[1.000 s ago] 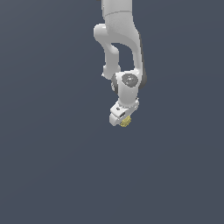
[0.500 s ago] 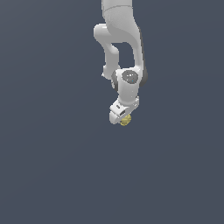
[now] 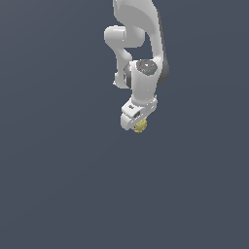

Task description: Pick up the object and move it to a goal position.

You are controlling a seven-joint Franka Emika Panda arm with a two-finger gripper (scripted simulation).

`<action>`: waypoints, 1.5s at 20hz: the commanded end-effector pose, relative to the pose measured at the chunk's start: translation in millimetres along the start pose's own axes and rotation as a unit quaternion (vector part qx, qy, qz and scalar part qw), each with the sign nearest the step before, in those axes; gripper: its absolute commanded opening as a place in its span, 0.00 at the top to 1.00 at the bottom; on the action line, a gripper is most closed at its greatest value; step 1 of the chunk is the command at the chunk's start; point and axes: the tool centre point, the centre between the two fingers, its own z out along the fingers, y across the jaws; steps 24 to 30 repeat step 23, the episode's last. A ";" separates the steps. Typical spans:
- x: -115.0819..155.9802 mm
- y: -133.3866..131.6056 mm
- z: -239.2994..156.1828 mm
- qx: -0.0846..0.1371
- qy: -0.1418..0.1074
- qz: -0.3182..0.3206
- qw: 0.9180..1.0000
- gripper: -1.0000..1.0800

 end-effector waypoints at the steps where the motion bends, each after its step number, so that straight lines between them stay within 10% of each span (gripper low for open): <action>1: -0.2 0.8 -25.1 0.000 0.000 0.000 1.000 1.00; 15: 0.9 7.4 -134.8 0.001 0.001 0.000 1.000 1.00; 30: 1.7 9.6 -151.4 0.000 0.000 0.000 1.000 1.00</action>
